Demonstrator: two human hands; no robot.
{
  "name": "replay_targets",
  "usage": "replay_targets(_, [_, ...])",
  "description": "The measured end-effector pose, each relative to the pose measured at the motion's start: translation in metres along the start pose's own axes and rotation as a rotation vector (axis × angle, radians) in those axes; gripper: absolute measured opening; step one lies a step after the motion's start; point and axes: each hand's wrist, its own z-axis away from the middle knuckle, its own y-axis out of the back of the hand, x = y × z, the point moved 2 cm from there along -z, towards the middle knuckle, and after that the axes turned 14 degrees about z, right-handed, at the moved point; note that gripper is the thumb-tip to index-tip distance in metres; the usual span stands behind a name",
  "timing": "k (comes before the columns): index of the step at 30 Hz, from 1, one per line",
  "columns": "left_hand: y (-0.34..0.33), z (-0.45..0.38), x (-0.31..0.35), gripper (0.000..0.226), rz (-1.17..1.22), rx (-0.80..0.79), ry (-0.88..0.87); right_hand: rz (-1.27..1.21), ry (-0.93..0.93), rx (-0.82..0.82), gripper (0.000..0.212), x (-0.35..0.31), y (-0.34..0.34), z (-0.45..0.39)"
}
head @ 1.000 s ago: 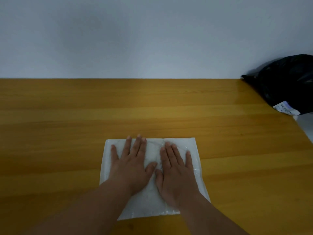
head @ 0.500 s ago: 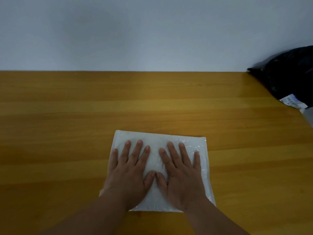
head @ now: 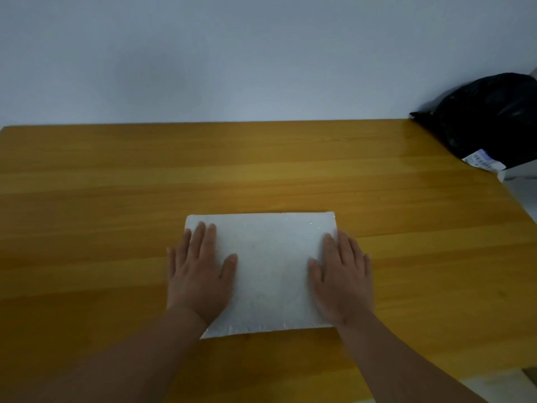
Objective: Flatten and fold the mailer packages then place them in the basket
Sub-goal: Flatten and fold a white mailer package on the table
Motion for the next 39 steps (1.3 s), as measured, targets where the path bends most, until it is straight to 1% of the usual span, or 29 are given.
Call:
replay_targets(2, [-0.002,0.008,-0.005,0.075,-0.059,-0.036,0.060,0.030,-0.001,-0.081,0.085,0.000,-0.007,0.012])
replay_targets(4, [-0.004,0.009,-0.006,0.078,-0.052,-0.035,0.067,0.057,-0.009,-0.112,0.078,-0.003,-0.009,0.017])
replay_targets(6, [-0.002,0.008,-0.006,0.085,0.015,-0.004,0.097,0.047,-0.026,-0.063,0.074,-0.004,-0.005,0.019])
replay_targets(8, [0.003,0.006,-0.007,0.096,0.111,0.031,0.163,-0.084,-0.084,0.050,0.072,-0.001,-0.001,0.019])
replay_targets(9, [0.006,0.005,-0.008,0.101,0.161,0.053,0.207,-0.207,-0.132,0.093,0.070,0.001,0.001,0.018])
replay_targets(11, [0.012,0.008,-0.009,0.105,0.226,0.108,0.299,-0.495,-0.254,0.093,0.070,0.006,0.006,0.015])
replay_targets(12, [0.016,0.010,-0.010,0.103,0.248,0.135,0.326,-0.579,-0.309,0.058,0.069,0.007,0.009,0.014])
replay_targets(13, [0.019,0.013,-0.010,0.099,0.270,0.163,0.346,-0.587,-0.340,0.005,0.063,0.007,0.012,0.014])
replay_targets(14, [0.021,0.014,-0.012,0.093,0.292,0.193,0.361,-0.558,-0.337,-0.042,0.052,0.007,0.015,0.015])
replay_targets(15, [0.022,0.015,-0.016,0.088,0.316,0.218,0.386,-0.537,-0.313,-0.054,0.038,0.006,0.017,0.016])
replay_targets(16, [0.024,0.015,-0.019,0.084,0.339,0.246,0.423,-0.528,-0.293,-0.041,0.028,0.005,0.018,0.019])
replay_targets(17, [0.025,0.014,-0.024,0.080,0.369,0.276,0.464,-0.542,-0.283,-0.018,0.022,0.005,0.018,0.022])
replay_targets(19, [0.030,0.011,-0.032,0.071,0.486,0.322,0.506,-0.586,-0.271,0.018,0.017,0.003,0.019,0.026])
replay_targets(21, [0.035,0.017,-0.037,0.060,0.667,0.322,0.463,-0.619,-0.232,0.074,0.014,0.000,0.016,0.036])
replay_targets(23, [0.040,0.026,-0.040,0.045,0.738,0.322,0.368,-0.643,-0.177,0.150,0.013,-0.007,0.017,0.047])
replay_targets(24, [0.042,0.029,-0.044,0.041,0.743,0.323,0.313,-0.653,-0.150,0.185,0.013,-0.011,0.017,0.054])
replay_targets(26, [0.050,0.042,-0.048,0.044,0.738,0.339,0.206,-0.690,-0.102,0.221,0.019,-0.020,0.015,0.073])
replay_targets(28, [0.059,0.063,-0.056,0.049,0.715,0.375,0.127,-0.768,-0.066,0.212,0.026,-0.027,0.009,0.098])
replay_targets(30, [0.065,0.095,-0.070,0.052,0.683,0.382,0.074,-0.854,-0.053,0.203,0.028,-0.031,-0.002,0.130])
replay_targets(32, [0.069,0.132,-0.085,0.055,0.645,0.342,0.039,-0.935,-0.055,0.156,0.030,-0.032,-0.014,0.164])
replay_targets(34, [0.071,0.167,-0.095,0.054,0.641,0.299,0.021,-0.968,-0.058,0.056,0.024,-0.028,-0.023,0.193])
replay_targets(37, [0.076,0.217,-0.107,0.039,0.578,0.273,0.042,-0.923,-0.114,-0.117,0.012,-0.019,-0.030,0.233])
replay_targets(39, [0.076,0.244,-0.114,0.035,0.526,0.161,0.102,-0.850,-0.153,-0.225,0.008,-0.013,-0.034,0.256])
